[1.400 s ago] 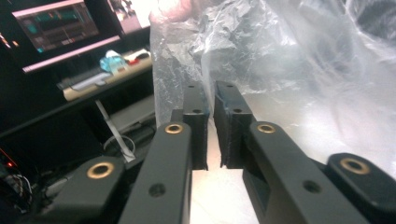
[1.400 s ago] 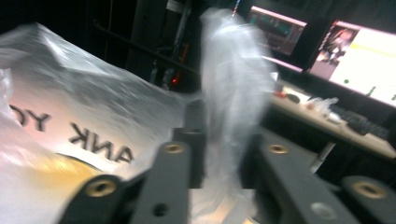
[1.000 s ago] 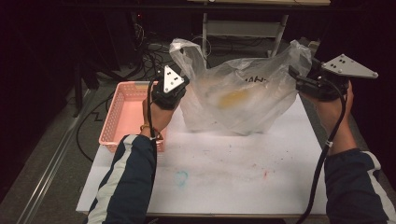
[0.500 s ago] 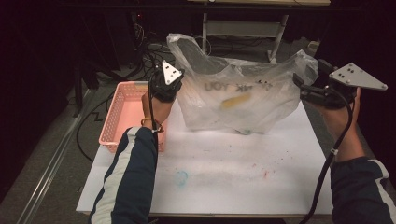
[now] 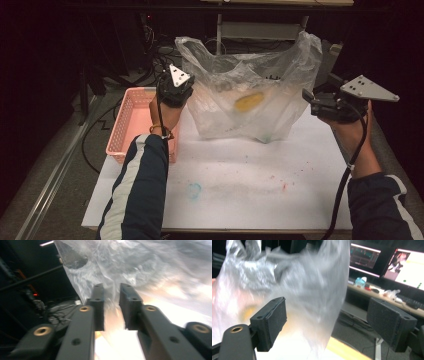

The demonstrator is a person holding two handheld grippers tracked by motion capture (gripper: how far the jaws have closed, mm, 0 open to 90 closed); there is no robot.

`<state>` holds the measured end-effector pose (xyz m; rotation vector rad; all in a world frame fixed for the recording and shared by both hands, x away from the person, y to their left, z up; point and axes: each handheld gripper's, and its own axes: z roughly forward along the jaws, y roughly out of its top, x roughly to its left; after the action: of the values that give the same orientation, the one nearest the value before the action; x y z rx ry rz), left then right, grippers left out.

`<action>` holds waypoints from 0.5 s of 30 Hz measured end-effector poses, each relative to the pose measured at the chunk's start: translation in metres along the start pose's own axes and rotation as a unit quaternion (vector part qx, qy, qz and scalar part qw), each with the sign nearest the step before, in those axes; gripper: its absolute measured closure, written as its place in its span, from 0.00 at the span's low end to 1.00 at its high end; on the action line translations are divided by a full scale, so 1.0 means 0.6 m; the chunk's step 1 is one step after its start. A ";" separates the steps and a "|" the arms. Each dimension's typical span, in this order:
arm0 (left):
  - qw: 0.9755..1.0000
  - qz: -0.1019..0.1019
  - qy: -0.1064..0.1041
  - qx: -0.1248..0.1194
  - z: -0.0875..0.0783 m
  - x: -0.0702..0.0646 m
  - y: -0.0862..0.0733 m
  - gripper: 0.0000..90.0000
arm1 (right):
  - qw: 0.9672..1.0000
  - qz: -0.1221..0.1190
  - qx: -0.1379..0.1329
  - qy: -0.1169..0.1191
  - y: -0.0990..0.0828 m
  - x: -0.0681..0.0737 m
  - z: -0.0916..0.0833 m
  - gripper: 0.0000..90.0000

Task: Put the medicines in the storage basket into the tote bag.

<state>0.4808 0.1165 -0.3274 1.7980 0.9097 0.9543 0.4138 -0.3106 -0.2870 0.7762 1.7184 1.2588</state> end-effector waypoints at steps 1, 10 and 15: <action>1.000 0.001 0.003 -0.004 -0.007 -0.007 -0.004 0.79 | 1.000 0.001 0.006 0.001 -0.008 0.003 0.002 0.20; 0.999 -0.008 -0.018 -0.049 -0.062 -0.019 -0.027 0.35 | 0.999 0.015 0.037 -0.005 -0.072 0.014 0.014 0.22; 0.997 -0.003 -0.043 -0.058 -0.099 -0.026 -0.044 0.26 | 0.999 0.023 0.045 -0.004 -0.091 0.015 0.009 0.22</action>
<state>0.4169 0.1333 -0.3368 1.7238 0.7895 0.9018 0.4143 -0.3170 -0.3423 0.8760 1.7694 1.2140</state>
